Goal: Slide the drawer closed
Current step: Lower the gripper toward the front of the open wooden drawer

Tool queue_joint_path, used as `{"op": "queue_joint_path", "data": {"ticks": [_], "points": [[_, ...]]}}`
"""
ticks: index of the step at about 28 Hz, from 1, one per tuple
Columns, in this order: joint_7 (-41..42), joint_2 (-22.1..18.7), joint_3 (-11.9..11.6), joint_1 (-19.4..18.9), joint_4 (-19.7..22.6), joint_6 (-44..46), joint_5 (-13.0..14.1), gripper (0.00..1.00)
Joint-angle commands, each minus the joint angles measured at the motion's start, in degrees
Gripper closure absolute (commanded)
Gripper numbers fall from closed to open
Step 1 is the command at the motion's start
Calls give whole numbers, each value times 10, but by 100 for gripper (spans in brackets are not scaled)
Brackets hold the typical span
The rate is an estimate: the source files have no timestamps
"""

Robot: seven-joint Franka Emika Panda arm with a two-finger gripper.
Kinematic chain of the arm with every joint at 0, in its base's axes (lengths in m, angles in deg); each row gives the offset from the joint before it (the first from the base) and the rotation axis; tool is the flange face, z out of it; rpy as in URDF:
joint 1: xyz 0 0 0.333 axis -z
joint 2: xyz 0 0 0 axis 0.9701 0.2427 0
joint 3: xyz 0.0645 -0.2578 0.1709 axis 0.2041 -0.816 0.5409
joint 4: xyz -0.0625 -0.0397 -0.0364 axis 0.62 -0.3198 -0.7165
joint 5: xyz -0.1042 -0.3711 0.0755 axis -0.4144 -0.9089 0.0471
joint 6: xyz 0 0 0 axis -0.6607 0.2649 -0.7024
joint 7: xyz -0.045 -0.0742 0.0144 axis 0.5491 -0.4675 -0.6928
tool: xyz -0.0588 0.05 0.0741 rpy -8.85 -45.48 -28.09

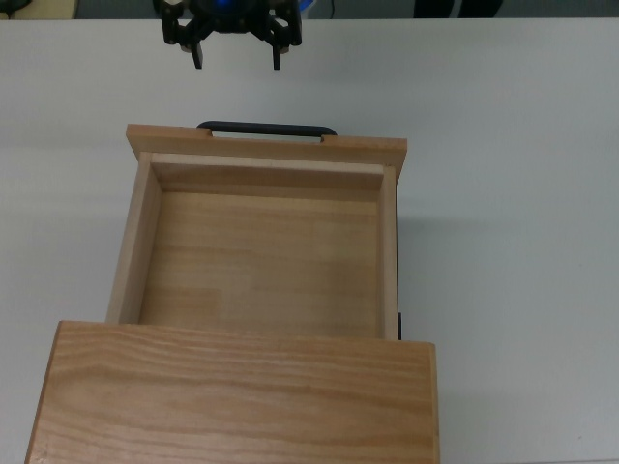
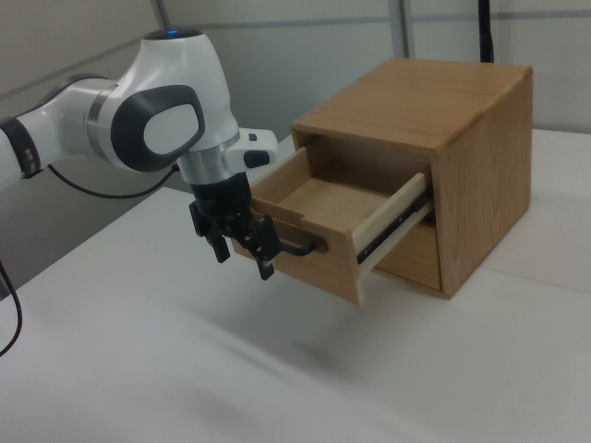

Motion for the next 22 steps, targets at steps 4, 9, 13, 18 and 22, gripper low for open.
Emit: {"op": "queue_joint_path", "data": {"ticks": [4,9,13,18,22], "points": [[5,-6,-4,-4,-6,-16,-4,66],[7,-1,-3,-4,-6,-17,-1,100],[9,0,-3,-4,-6,-19,0,100],[7,2,-3,-4,-6,-20,2,100],[7,12,-3,-6,-7,-22,3,100]]}}
